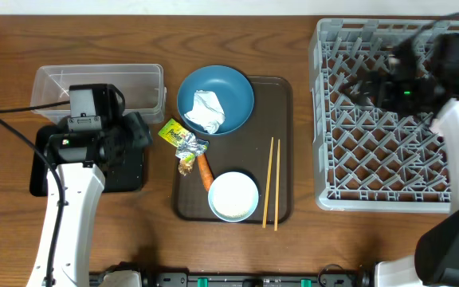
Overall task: Sort waste into correct bins and load items into the dishwasher rack
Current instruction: 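Place the pink cup in the dish rack with the right gripper, then grasp the white tissue on the blue plate with the left gripper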
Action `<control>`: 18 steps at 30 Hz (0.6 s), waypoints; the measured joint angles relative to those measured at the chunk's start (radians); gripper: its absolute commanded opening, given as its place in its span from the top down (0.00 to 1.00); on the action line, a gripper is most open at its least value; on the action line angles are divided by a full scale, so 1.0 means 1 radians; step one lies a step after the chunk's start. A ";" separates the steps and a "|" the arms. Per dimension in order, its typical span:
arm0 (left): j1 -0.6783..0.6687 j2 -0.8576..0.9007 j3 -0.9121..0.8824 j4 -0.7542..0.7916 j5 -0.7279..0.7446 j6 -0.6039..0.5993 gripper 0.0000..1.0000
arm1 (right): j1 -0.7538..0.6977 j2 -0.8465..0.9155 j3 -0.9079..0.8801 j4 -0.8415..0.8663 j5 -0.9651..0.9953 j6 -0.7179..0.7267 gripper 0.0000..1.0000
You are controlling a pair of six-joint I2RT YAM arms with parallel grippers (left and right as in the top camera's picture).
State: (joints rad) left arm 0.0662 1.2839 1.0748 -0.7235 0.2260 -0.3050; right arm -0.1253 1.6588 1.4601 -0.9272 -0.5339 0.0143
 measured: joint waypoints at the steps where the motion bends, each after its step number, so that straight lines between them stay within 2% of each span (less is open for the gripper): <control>1: -0.005 0.000 0.000 0.024 -0.002 0.005 0.48 | 0.032 0.000 0.000 -0.003 0.024 0.000 0.01; 8: -0.100 0.048 0.008 0.148 -0.010 0.031 0.48 | 0.148 0.000 0.000 -0.026 0.142 -0.003 0.01; 18: -0.296 0.365 0.222 0.192 -0.103 0.103 0.48 | 0.160 0.000 0.000 -0.053 0.190 -0.003 0.01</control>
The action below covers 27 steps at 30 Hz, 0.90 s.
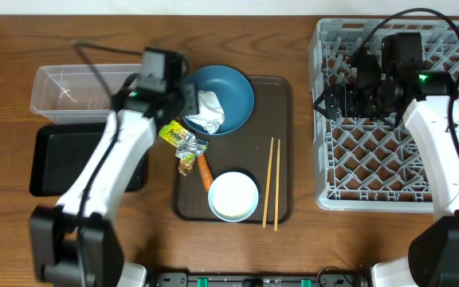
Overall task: Sort waste into correct bins and load items into the dishwasher rack
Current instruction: 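Grasp the white tissue on the blue plate with the left gripper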
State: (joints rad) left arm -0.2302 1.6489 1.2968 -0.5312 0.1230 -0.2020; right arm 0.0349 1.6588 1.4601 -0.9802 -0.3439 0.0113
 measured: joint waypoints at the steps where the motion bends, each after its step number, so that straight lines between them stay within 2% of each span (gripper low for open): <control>1: -0.010 0.023 0.013 0.014 -0.002 0.001 0.48 | 0.000 0.000 0.000 -0.001 0.001 0.000 0.01; 11: -0.028 0.216 0.032 0.075 -0.011 -0.016 0.47 | 0.000 0.000 0.000 -0.003 0.004 0.000 0.01; 23: -0.039 0.321 0.032 0.109 -0.011 -0.030 0.46 | 0.000 0.000 0.000 -0.004 0.004 0.000 0.01; 25: -0.040 0.340 0.032 0.110 -0.011 -0.031 0.51 | 0.000 0.000 0.000 -0.004 0.004 0.000 0.01; 27: -0.041 0.353 0.032 0.113 -0.011 -0.034 0.67 | 0.000 0.000 0.000 -0.004 0.004 0.000 0.01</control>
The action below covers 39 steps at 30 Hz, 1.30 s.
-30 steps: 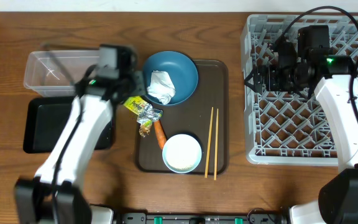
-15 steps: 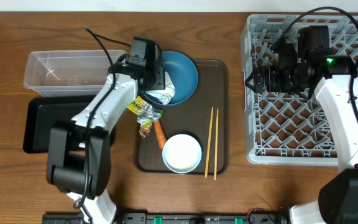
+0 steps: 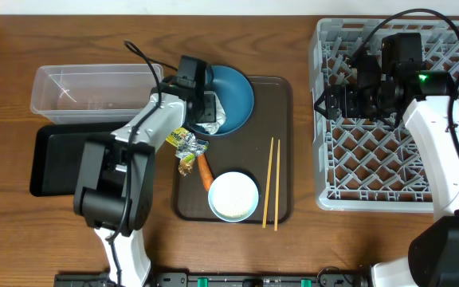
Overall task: Sort waste into correct bins and load items into the dishwasher rack
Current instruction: 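Grasp the white tissue on the blue plate with the left gripper, then carry the tissue to the clear container and release it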
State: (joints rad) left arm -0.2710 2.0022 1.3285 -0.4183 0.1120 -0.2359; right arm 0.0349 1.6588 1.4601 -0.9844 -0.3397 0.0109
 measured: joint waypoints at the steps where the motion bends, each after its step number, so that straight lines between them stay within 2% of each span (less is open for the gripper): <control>1: 0.000 0.004 0.000 0.000 0.001 -0.006 0.78 | 0.000 0.000 0.000 0.000 0.000 0.000 0.01; 3: 0.000 0.005 0.000 0.001 0.000 -0.005 0.93 | 0.000 0.000 0.000 0.000 0.000 0.000 0.01; 4: 0.000 0.005 0.000 0.003 0.000 -0.001 0.94 | 0.000 0.000 0.000 0.000 0.000 0.000 0.01; 12: 0.000 -0.030 0.000 0.006 -0.001 0.000 0.94 | 0.000 0.000 0.000 -0.001 0.000 0.000 0.01; 18: 0.023 -0.213 0.000 0.006 -0.064 0.001 0.93 | 0.000 0.000 0.000 -0.002 0.000 0.000 0.01; 24: 0.165 -0.388 0.021 0.013 -0.166 0.001 0.92 | 0.000 0.000 0.000 -0.002 0.000 0.000 0.01; 26: 0.223 -0.397 0.026 0.015 -0.185 0.000 0.89 | 0.000 0.000 0.000 -0.002 0.000 0.000 0.01; 28: 0.280 -0.387 0.026 0.013 -0.199 -0.001 0.77 | 0.000 0.000 0.000 -0.002 0.000 0.000 0.01; 30: 0.326 -0.366 0.026 0.014 -0.206 -0.002 0.72 | 0.000 0.000 0.000 -0.003 0.000 0.000 0.01; 33: 0.368 -0.332 0.026 0.014 -0.209 0.000 0.59 | 0.000 0.000 0.000 -0.003 0.000 0.000 0.01; 39: 0.385 -0.317 0.025 -0.039 -0.127 -0.007 0.59 | 0.000 0.000 0.000 -0.010 0.000 0.000 0.01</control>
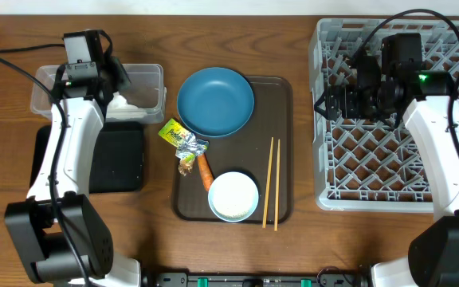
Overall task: Sort waste into correct bins and load items into the dishwasher rack
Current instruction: 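Carry the tissue to the clear container and release it, then grasp the foil and yellow wrappers with left gripper, drop into clear container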
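My left gripper (116, 89) hangs over the clear plastic bin (146, 76) at the back left, shut on the crumpled white tissue (126, 104), which sits low inside the bin. The blue bowl (215, 100) on the brown tray (281, 143) holds nothing. Also on the tray are a white bowl (233, 196) and a pair of chopsticks (271, 182). A yellow-green wrapper (172, 131), foil scraps (188, 147) and an orange carrot piece (205, 171) lie at its left edge. My right gripper (325, 104) hovers over the grey dishwasher rack (373, 159), holding nothing; its jaws are unclear.
A black bin (118, 163) lies on the table in front of the clear bin, partly under my left arm. The rack fills the right side of the table. Bare wooden table (309, 247) shows in front of the tray.
My left gripper was at the tissue in the blue bowl; now it is over the clear bin with the tissue, and the bowl holds nothing. The right arm has not moved.
At first my left arm stood over the black bin and my right arm was blurred over the rack. Then the left gripper was near the blue bowl, then on the tissue in it. Now the tissue is in the clear bin at the gripper's tips.
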Action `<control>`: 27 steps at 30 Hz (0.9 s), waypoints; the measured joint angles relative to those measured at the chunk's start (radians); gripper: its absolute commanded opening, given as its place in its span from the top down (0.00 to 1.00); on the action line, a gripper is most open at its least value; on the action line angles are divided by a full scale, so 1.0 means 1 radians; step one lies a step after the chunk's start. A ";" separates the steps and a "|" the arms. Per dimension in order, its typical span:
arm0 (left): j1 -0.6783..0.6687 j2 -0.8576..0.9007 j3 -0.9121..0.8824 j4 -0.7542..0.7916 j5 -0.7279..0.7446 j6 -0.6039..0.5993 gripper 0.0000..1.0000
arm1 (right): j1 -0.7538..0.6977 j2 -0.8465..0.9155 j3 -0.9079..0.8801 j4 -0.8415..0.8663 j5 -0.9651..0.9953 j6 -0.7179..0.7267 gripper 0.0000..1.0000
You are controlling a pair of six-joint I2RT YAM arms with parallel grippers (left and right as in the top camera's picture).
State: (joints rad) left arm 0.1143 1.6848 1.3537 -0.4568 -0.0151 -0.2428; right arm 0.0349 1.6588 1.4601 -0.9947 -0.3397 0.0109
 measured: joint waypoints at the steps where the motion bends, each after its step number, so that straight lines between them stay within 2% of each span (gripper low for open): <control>1: -0.003 -0.008 0.000 -0.042 0.035 0.000 0.59 | 0.000 0.000 0.000 -0.002 0.000 0.000 0.01; 8: -0.070 -0.046 -0.002 -0.491 0.193 -0.016 0.59 | 0.000 0.000 0.000 -0.005 0.000 0.000 0.01; 11: -0.108 -0.046 -0.017 -0.598 0.223 -0.041 0.58 | 0.000 0.000 0.000 -0.005 0.000 0.000 0.01; 16: -0.153 -0.046 -0.071 -0.590 0.241 -0.072 0.56 | 0.000 0.000 0.000 -0.005 0.000 0.000 0.01; 21: -0.197 -0.046 -0.135 -0.497 0.256 -0.102 0.48 | 0.000 0.000 0.000 -0.007 0.000 0.000 0.01; 27: -0.238 -0.046 -0.203 -0.384 0.299 -0.133 0.46 | 0.000 0.000 0.000 -0.008 0.000 0.000 0.01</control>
State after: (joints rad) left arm -0.1234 1.6386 1.1503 -0.8410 0.2836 -0.3756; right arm 0.0349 1.6588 1.4605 -1.0027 -0.3393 0.0109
